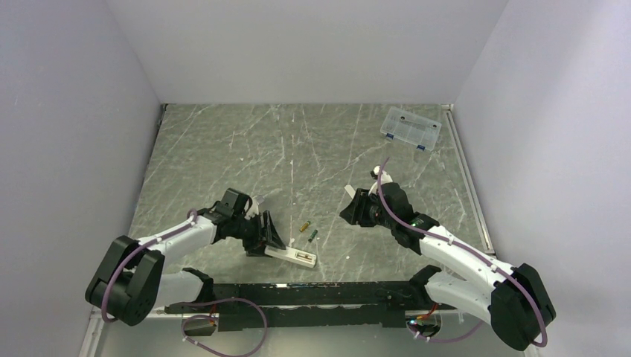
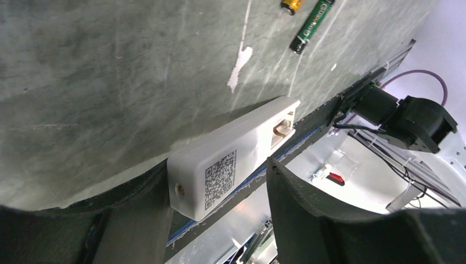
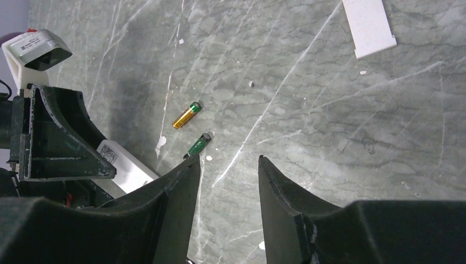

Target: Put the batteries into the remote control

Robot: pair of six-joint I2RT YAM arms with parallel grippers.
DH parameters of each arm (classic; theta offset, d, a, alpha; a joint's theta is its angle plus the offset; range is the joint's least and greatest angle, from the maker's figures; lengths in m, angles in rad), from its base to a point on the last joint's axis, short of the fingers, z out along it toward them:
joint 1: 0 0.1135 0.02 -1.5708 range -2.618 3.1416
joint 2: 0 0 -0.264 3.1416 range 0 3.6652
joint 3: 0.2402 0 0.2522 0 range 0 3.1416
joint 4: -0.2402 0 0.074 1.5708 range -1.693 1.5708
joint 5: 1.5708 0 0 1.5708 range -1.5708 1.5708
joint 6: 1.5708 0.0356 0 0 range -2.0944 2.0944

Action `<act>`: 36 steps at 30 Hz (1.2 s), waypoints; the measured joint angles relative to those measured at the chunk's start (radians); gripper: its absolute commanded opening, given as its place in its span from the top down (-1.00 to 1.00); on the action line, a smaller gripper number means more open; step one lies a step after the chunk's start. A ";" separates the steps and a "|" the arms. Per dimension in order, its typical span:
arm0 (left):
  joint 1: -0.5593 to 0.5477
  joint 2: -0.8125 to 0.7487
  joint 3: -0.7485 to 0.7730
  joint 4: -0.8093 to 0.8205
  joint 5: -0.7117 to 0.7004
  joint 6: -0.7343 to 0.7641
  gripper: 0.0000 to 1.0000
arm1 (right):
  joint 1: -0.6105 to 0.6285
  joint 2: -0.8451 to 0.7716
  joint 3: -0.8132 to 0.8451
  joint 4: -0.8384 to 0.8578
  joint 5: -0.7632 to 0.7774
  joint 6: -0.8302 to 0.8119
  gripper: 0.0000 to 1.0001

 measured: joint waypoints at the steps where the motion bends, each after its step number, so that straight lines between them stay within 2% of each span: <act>1: 0.000 0.004 0.000 -0.005 -0.007 0.000 -0.27 | 0.000 0.000 0.000 -0.002 0.000 -0.002 0.07; 14: -0.003 0.025 0.000 -0.032 -0.062 -0.001 -0.27 | 0.007 0.059 0.023 -0.015 -0.030 -0.028 -0.04; 28: -0.013 -0.005 -0.011 -0.051 -0.099 -0.019 -0.25 | 0.110 0.122 0.047 -0.016 -0.017 -0.050 -0.07; 36: -0.013 -0.056 -0.013 -0.117 -0.145 -0.055 -0.40 | 0.129 0.123 0.062 -0.023 0.008 -0.060 -0.08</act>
